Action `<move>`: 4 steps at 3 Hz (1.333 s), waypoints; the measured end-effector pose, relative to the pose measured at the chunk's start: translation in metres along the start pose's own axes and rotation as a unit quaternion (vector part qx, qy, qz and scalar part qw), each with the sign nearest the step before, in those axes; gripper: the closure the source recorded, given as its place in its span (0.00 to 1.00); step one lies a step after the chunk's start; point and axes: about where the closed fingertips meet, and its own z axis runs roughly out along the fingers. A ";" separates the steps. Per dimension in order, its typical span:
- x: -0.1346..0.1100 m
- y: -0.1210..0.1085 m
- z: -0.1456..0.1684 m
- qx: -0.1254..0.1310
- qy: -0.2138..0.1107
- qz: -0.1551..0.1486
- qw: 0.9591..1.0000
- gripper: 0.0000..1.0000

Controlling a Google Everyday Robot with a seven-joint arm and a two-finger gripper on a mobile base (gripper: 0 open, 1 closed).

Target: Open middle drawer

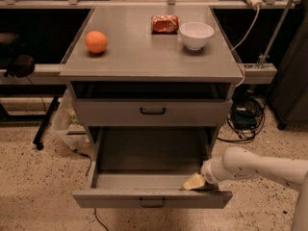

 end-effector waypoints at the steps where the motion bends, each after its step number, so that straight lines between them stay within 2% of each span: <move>1: -0.001 0.003 -0.004 0.004 -0.001 -0.005 1.000 0.00; 3: -0.003 0.009 -0.011 0.006 -0.008 -0.011 1.000 0.00; 4: -0.004 0.024 -0.034 0.013 -0.023 -0.025 0.999 0.00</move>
Offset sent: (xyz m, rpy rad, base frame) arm -0.0231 -0.0106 0.0408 -0.0080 -0.0964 0.0026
